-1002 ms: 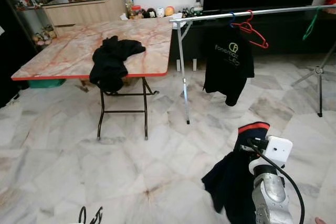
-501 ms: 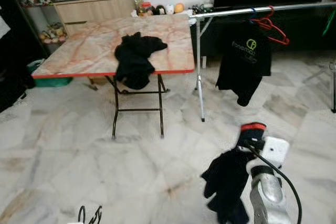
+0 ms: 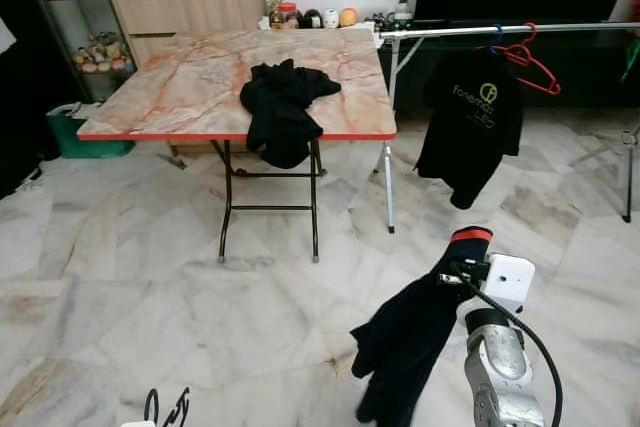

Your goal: Hang hanger

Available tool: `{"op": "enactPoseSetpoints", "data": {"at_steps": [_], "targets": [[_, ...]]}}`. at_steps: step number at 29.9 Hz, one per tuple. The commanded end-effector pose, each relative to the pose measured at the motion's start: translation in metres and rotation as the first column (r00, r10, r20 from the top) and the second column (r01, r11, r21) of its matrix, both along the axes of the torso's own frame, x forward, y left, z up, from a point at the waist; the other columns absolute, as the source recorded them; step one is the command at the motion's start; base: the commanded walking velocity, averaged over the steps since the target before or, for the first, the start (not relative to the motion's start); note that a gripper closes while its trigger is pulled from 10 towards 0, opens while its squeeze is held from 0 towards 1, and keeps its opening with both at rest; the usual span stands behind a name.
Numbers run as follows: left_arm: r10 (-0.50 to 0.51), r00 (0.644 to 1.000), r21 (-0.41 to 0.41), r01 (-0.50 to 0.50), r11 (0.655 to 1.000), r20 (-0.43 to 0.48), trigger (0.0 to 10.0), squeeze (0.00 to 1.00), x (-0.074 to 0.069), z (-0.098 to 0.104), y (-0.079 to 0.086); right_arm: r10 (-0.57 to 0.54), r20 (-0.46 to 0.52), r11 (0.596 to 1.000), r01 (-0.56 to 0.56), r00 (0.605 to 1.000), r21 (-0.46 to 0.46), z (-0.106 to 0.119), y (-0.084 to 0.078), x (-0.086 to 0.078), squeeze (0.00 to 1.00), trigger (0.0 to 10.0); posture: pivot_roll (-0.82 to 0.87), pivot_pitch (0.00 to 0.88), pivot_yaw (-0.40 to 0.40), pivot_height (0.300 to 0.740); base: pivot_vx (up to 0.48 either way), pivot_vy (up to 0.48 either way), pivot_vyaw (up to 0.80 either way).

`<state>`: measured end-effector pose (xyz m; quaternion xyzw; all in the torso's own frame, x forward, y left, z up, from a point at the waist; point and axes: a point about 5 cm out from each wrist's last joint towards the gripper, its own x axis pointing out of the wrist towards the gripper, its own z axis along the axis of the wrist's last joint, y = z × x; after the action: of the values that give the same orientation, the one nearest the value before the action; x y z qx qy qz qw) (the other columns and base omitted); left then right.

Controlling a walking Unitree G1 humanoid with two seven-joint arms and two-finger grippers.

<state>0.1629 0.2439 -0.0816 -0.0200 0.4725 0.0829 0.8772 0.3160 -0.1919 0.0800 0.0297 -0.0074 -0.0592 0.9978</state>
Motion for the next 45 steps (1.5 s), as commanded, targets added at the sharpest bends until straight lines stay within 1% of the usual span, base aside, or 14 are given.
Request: {"op": "enactPoseSetpoints", "data": {"at_steps": [1,3,5,8,14,25,31,37,41,45], "targets": [[0.003,1.000,-0.004,-0.003,1.000,-0.007,10.0,0.00,-0.002,-0.001,0.001,0.014,0.039,0.999,-0.013,0.999,-0.034,0.009,0.001,0.003,0.00,10.0,-0.03,0.000,0.083,0.740,0.000,0.000,0.00],[0.007,1.000,-0.004,-0.007,1.000,-0.007,10.0,0.00,-0.002,-0.001,0.002,0.028,0.046,0.998,-0.025,0.999,-0.063,0.012,0.002,0.004,0.00,10.0,-0.04,0.000,0.082,0.740,0.000,0.000,0.00],[0.010,1.000,-0.003,-0.010,1.000,-0.007,10.0,0.00,-0.003,-0.001,0.002,0.031,0.049,0.997,-0.027,0.998,-0.068,0.013,0.002,0.004,0.00,10.0,-0.04,0.000,0.073,0.740,0.000,0.000,0.00],[0.035,0.999,-0.009,-0.035,0.999,-0.004,10.0,0.00,-0.004,-0.001,0.001,0.031,0.055,0.996,-0.026,0.998,-0.085,0.018,-0.005,0.007,0.00,10.0,-0.04,0.000,0.067,0.740,0.000,0.000,0.00],[0.028,1.000,-0.014,-0.028,1.000,-0.007,10.0,0.00,-0.005,-0.002,0.001,0.023,0.062,0.996,-0.018,0.998,-0.088,0.021,-0.007,0.009,0.00,10.0,-0.04,0.000,0.070,0.740,0.126,0.000,0.00],[0.031,0.999,-0.005,-0.031,1.000,-0.014,10.0,0.00,-0.008,-0.002,0.006,0.053,0.051,0.994,-0.048,0.997,-0.097,0.016,0.001,0.005,0.00,10.0,-0.03,0.000,0.076,0.740,0.361,0.000,0.00],[0.033,0.999,0.000,-0.033,0.999,-0.012,10.0,0.00,-0.009,-0.001,0.008,0.081,0.058,0.993,-0.076,0.995,-0.088,0.017,0.008,0.008,0.00,10.0,-0.03,0.000,0.081,0.740,0.454,0.000,0.00],[0.032,0.999,0.003,-0.032,0.999,-0.011,10.0,0.00,-0.009,-0.001,0.009,0.095,0.061,0.991,-0.089,0.994,-0.098,0.018,0.011,0.008,0.00,10.0,-0.03,0.000,0.081,0.740,0.480,0.000,0.00],[0.028,1.000,0.002,-0.028,1.000,-0.006,10.0,0.00,-0.008,-0.001,0.009,0.121,0.073,0.988,-0.113,0.990,-0.103,0.019,0.013,0.007,0.00,10.0,-0.02,0.000,0.080,0.740,0.480,0.000,0.80],[0.028,1.000,-0.001,-0.028,1.000,-0.001,10.0,0.00,-0.008,0.000,0.009,0.144,0.073,0.985,-0.136,0.987,-0.102,0.019,0.016,0.007,0.00,10.0,-0.03,0.000,0.081,0.740,0.480,0.000,0.00]]}}
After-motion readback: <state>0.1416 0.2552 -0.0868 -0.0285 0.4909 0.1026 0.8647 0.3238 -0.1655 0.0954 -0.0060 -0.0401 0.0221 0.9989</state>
